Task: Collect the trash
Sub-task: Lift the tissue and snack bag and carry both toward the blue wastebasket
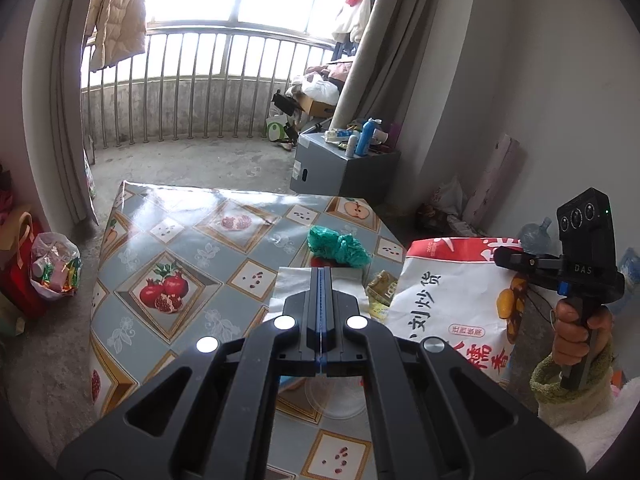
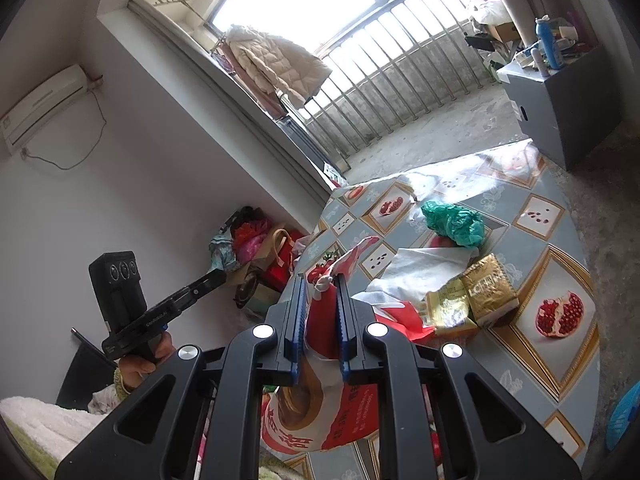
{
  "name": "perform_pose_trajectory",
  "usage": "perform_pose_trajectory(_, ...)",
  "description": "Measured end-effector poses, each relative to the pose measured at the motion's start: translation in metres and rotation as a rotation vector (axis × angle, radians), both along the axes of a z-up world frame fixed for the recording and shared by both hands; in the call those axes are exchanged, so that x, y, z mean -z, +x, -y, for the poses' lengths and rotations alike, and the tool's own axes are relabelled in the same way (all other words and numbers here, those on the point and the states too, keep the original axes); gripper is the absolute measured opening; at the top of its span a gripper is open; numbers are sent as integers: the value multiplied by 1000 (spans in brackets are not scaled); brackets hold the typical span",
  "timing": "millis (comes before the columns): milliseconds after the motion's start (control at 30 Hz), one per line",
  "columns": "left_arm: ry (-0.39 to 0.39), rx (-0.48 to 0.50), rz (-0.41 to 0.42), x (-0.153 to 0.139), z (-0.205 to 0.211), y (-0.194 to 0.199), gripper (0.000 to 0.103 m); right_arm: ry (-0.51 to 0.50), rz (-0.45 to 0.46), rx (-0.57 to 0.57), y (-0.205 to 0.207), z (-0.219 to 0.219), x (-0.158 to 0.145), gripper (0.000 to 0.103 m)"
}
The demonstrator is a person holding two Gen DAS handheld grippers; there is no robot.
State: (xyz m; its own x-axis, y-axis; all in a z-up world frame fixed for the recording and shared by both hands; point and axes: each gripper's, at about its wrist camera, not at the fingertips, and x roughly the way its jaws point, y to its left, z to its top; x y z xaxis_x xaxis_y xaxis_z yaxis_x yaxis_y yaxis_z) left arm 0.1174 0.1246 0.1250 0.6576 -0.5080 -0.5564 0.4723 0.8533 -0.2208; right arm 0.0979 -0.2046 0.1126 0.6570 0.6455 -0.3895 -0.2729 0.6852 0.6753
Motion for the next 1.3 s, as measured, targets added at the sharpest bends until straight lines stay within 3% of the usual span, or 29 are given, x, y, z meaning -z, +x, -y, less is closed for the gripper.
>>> perform_pose_trajectory(233, 1, 18, -102, 32, 10, 2, 0, 4, -21, 69, -40, 34, 10, 14)
perform_pose_trajectory(300, 26, 23, -126, 46, 17, 10, 8, 5, -33, 101, -47, 44, 13, 14)
perform_pose_trajectory(367, 52, 23, -140, 60, 26, 18, 27, 14, -45, 139, -54, 58, 17, 14)
perform_pose_trajectory(433, 78, 40, -160, 73, 39, 27, 33, 11, -51, 175, -60, 68, 20, 14)
perform_pose_trajectory(567, 138, 103, -188, 96, 73, 48, 59, 3, -74, 237, -64, 85, 29, 14)
perform_pose_trajectory(700, 253, 173, -179, 117, 115, 71, 67, -13, -103, 279, -67, 97, 40, 14)
perform_pose_trajectory(867, 358, 159, -240, 146, 140, 105, 64, -36, -133, 312, -69, 107, 53, 14)
perform_pose_trajectory(967, 371, 156, -271, 155, 142, 111, 48, -52, -146, 327, -71, 109, 58, 14)
perform_pose_trajectory(1067, 393, 139, -236, 154, 139, 110, 28, -62, -146, 338, -72, 112, 60, 14)
perform_pose_trajectory(1300, 418, 155, -204, 153, 139, 108, 2, -63, -139, 351, -79, 114, 62, 14)
